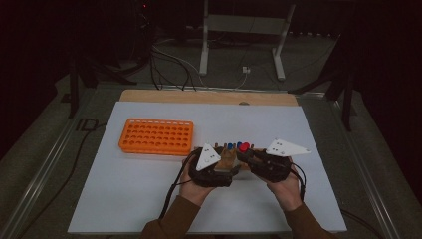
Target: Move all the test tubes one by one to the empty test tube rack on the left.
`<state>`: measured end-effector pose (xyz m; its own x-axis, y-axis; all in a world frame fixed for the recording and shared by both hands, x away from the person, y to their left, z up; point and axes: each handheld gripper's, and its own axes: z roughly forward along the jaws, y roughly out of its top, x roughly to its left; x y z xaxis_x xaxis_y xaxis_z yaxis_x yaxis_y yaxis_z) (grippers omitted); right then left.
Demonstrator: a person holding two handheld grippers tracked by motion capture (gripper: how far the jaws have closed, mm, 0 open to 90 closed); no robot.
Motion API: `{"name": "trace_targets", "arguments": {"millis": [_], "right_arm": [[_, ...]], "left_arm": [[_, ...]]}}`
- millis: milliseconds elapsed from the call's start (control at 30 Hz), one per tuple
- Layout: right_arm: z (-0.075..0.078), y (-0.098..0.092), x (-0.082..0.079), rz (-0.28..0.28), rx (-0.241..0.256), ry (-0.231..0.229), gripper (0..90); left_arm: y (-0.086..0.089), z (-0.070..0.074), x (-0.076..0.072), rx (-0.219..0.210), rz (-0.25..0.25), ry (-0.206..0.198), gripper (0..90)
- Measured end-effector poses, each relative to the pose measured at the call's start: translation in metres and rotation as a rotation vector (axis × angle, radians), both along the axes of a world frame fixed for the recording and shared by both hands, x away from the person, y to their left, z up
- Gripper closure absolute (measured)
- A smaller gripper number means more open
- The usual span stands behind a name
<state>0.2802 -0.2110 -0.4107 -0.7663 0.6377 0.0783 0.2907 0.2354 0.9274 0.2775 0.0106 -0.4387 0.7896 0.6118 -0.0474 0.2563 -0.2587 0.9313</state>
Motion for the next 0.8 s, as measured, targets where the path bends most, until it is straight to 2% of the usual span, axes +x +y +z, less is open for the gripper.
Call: {"name": "trace_targets", "arguments": {"millis": [33, 67, 133, 267, 500, 533, 633, 700, 733, 767, 800], "right_arm": [[0.0, 0.0, 0.0, 0.0, 0.0, 0.0, 74.4], [-0.0001, 0.0008, -0.0004, 0.004, 0.001, 0.003, 74.4], [-0.0003, 0.0017, -0.0008, 0.006, -0.001, 0.003, 74.4], [-0.0008, 0.0037, -0.0014, 0.017, -0.003, 0.006, 74.4], [-0.0021, 0.0065, -0.0021, 0.028, -0.007, 0.009, 74.5], [-0.0025, 0.0067, -0.0021, 0.028, -0.009, 0.01, 74.5], [-0.0027, 0.0062, -0.0018, 0.03, -0.008, 0.014, 74.4], [-0.0024, 0.0053, -0.0017, 0.031, 0.0, 0.014, 71.7], [-0.0011, 0.0034, -0.0017, 0.037, 0.016, 0.008, 63.8], [-0.0011, 0.0034, -0.0017, 0.037, 0.016, 0.008, 63.8], [0.0006, 0.0003, -0.0016, 0.037, 0.037, -0.001, 57.0]], "left_arm": [[-0.0014, -0.0004, -0.0001, 0.01, 0.003, -0.003, 24.8], [-0.0045, -0.0012, -0.0002, 0.02, 0.004, -0.005, 33.8], [-0.0056, -0.0017, -0.0001, 0.019, -0.013, -0.002, 44.5], [-0.0066, -0.0025, 0.0004, 0.025, -0.024, -0.001, 58.7], [-0.0095, -0.0038, 0.0002, 0.035, -0.05, -0.002, 71.3], [-0.0102, -0.0044, -0.0003, 0.05, -0.058, -0.011, 74.7], [-0.0098, -0.0043, -0.0001, 0.048, -0.062, -0.012, 75.4], [-0.0094, -0.004, -0.0001, 0.048, -0.058, -0.015, 75.6], [-0.0083, -0.004, 0.0006, 0.05, -0.052, -0.015, 75.6], [-0.0083, -0.004, 0.0006, 0.05, -0.052, -0.015, 75.6], [-0.0064, -0.0039, 0.0019, 0.05, -0.043, -0.013, 75.6]]}}
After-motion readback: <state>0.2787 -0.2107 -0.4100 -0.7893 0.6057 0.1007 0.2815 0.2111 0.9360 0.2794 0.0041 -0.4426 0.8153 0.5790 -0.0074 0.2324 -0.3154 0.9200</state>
